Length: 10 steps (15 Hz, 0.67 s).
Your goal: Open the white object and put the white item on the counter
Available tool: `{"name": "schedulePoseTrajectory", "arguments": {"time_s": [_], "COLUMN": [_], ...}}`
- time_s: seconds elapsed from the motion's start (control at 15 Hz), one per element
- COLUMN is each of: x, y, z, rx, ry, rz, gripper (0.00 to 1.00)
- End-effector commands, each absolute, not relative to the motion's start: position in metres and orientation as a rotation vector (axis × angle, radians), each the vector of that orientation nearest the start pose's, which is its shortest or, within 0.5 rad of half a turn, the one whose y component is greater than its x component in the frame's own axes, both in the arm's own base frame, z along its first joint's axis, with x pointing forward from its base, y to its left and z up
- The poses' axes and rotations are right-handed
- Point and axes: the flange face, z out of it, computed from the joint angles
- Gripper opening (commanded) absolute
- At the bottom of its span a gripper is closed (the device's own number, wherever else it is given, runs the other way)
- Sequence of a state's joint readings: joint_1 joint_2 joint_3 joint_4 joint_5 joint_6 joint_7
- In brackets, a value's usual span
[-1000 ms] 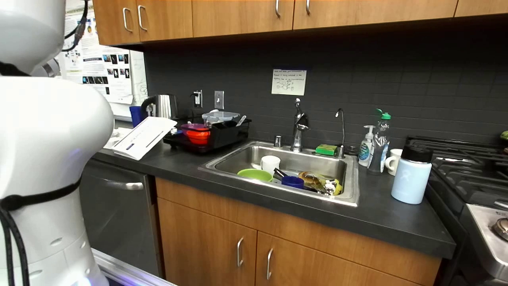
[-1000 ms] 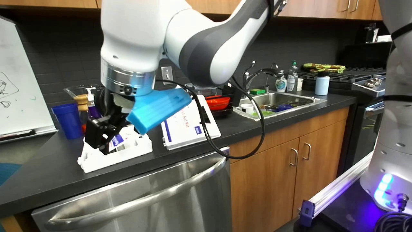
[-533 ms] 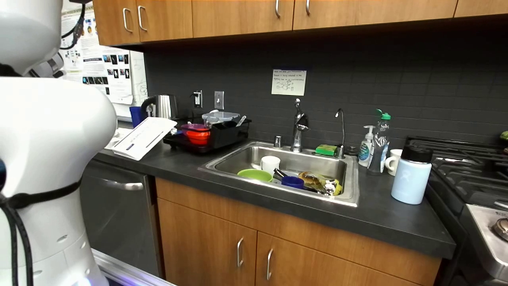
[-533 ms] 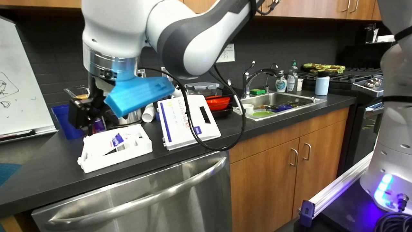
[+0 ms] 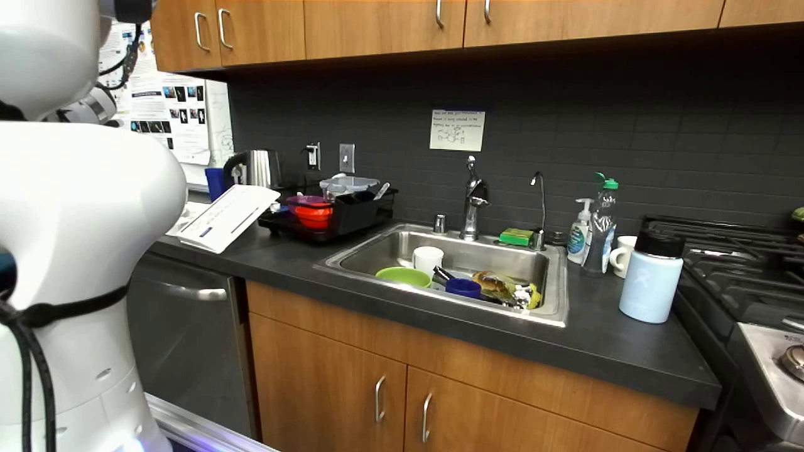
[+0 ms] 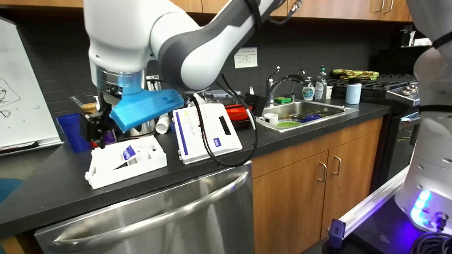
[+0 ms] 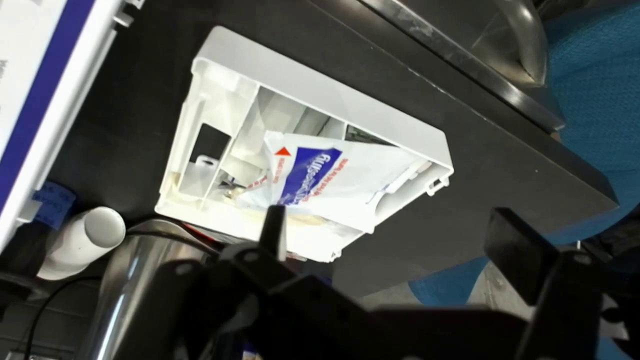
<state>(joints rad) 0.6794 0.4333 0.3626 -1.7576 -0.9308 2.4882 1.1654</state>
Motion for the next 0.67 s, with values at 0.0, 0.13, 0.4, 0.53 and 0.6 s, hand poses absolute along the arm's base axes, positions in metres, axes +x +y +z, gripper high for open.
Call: {"name": "schedulePoseTrajectory", "arguments": {"time_s": [0.0,0.13,0.4,0.53,0.6], "x": [0.379,0.384,0.396,0.404,0.408], "y": [0.587,0.59,0.595,0.594,0.593], "z": [0.365,0.372,0.392,0.393,0.392], "rx": [-2.929,-2.945,-2.965,-2.991,-3.003], "ry": [-0.694,-0.699,-0.704,-0.692,-0.684], "rz": [-0.83,-0.77,-0.709,-0.67,-0.653], "gripper": [1.0,1.0,1.0,1.0,1.0]}}
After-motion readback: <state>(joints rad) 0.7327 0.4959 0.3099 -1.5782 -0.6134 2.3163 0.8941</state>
